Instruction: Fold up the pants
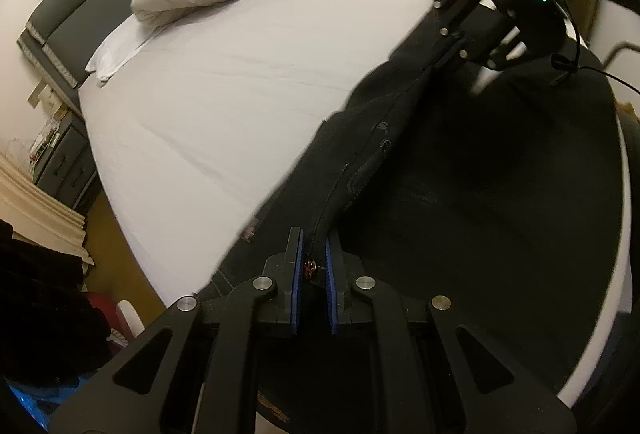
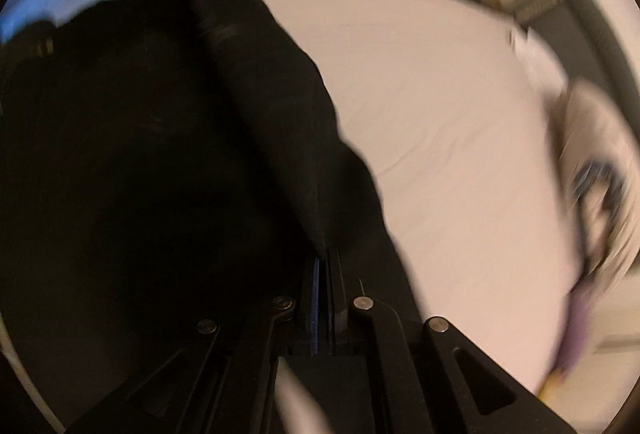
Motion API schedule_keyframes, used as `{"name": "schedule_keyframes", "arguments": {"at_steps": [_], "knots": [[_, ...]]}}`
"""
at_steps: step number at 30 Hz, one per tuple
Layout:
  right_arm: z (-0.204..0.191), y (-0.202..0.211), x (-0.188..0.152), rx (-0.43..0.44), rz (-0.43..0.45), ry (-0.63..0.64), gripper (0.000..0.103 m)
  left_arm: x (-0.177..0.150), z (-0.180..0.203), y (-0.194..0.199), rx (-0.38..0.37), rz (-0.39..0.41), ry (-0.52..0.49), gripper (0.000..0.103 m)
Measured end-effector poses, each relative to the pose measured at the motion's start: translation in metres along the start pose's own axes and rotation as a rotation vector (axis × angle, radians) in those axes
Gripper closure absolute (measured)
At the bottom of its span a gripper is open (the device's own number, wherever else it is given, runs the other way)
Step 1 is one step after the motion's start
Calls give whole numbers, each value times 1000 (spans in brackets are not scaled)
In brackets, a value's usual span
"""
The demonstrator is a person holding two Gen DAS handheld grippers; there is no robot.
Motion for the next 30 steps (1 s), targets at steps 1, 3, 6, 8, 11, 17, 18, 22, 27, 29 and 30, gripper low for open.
{"name": "schedule_keyframes", "arguments": {"at_steps": [1, 3, 6, 8, 11, 17, 18, 22, 27, 29, 30], "knots": [[-2, 2, -5, 31, -11, -48, 100, -4, 8, 1, -6, -5, -1, 94], [-4, 7, -16, 93, -22, -149, 100, -11, 20, 1, -12, -15, -3, 94], [-6, 15, -31, 177, -23, -313, 100, -24, 35, 2, -25, -22, 11, 94], [-9, 21, -40, 214, -25, -398, 100, -31, 48, 3, -31, -34, 5, 94], [-12, 25, -50, 264, -34, -499, 100, -41, 66, 5, -41, -52, -2, 94], [-31, 42, -69, 330, -24, -553, 100, -62, 98, 11, -75, -69, 0, 94], [-36, 46, -71, 320, -22, -537, 100, -64, 103, 13, -87, -67, 0, 94], [-61, 65, -77, 214, -29, -386, 100, -74, 130, 16, -123, -84, -32, 94], [-79, 74, -78, 199, -39, -302, 100, -88, 144, 12, -148, -133, -54, 94], [-95, 75, -81, 179, -53, -256, 100, -88, 148, 11, -166, -139, -53, 94], [-101, 74, -79, 170, -59, -242, 100, -89, 151, 11, -177, -140, -53, 94]]}}
Point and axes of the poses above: each gripper's, at about its wrist camera, not at the fingertips, and y roughly against the way its jaws point, z to its right, x to its top, the point moved 1 cm from there along -y, roughly the way its jaws point, and after that the axes turned 13 degrees about -x, right-handed, at the moved point
